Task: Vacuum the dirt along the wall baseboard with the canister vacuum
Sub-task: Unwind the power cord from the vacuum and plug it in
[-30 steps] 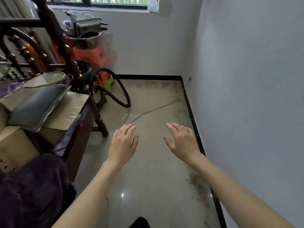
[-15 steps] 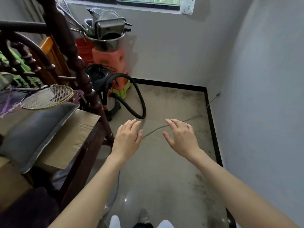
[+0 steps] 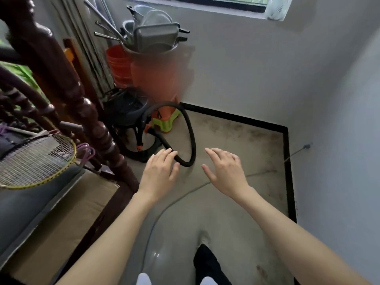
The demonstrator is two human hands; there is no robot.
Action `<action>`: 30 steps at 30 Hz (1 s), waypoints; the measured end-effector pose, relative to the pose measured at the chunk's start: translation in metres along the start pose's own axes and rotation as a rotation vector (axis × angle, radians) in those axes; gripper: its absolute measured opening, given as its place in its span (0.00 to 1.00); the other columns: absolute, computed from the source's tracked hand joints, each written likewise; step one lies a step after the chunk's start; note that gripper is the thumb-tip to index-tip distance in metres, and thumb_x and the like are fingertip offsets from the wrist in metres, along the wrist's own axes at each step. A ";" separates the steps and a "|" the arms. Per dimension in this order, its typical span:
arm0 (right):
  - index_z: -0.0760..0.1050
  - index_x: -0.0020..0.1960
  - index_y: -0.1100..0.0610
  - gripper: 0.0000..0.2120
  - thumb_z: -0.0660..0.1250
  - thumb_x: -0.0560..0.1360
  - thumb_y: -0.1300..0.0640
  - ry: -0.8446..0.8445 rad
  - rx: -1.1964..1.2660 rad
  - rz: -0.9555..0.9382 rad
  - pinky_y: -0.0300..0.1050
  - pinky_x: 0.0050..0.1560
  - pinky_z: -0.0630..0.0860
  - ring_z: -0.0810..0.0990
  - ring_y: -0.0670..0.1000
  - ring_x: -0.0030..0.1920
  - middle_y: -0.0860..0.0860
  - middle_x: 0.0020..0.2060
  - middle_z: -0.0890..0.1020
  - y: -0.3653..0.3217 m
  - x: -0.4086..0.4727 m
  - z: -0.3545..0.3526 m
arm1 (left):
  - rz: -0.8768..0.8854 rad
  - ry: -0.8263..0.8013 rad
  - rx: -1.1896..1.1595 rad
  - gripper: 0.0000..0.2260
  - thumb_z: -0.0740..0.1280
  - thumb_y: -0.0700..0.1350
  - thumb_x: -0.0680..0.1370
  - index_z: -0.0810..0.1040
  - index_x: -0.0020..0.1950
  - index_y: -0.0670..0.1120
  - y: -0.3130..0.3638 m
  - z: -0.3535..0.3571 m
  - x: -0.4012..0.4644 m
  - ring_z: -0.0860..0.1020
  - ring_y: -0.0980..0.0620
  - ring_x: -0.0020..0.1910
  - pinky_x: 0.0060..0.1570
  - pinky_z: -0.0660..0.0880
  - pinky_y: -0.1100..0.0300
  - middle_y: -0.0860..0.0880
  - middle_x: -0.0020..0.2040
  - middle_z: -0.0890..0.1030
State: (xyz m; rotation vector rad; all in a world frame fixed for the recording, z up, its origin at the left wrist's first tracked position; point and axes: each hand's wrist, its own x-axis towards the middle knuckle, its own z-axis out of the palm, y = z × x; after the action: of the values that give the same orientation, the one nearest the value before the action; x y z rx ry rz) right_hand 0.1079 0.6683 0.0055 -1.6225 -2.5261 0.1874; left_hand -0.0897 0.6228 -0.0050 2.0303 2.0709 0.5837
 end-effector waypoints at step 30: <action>0.63 0.76 0.52 0.26 0.58 0.81 0.45 -0.100 0.035 -0.441 0.50 0.69 0.59 0.68 0.51 0.70 0.49 0.71 0.70 -0.019 0.524 0.044 | -0.476 0.102 0.011 0.20 0.56 0.48 0.82 0.65 0.74 0.44 -0.204 -0.001 0.397 0.60 0.51 0.74 0.72 0.53 0.58 0.46 0.74 0.65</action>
State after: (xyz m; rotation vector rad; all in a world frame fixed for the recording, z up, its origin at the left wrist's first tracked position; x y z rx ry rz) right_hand -0.1325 1.1360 -0.0108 -1.0289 -2.8576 0.2671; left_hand -0.2969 1.0179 -0.0297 1.4500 2.4990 0.5921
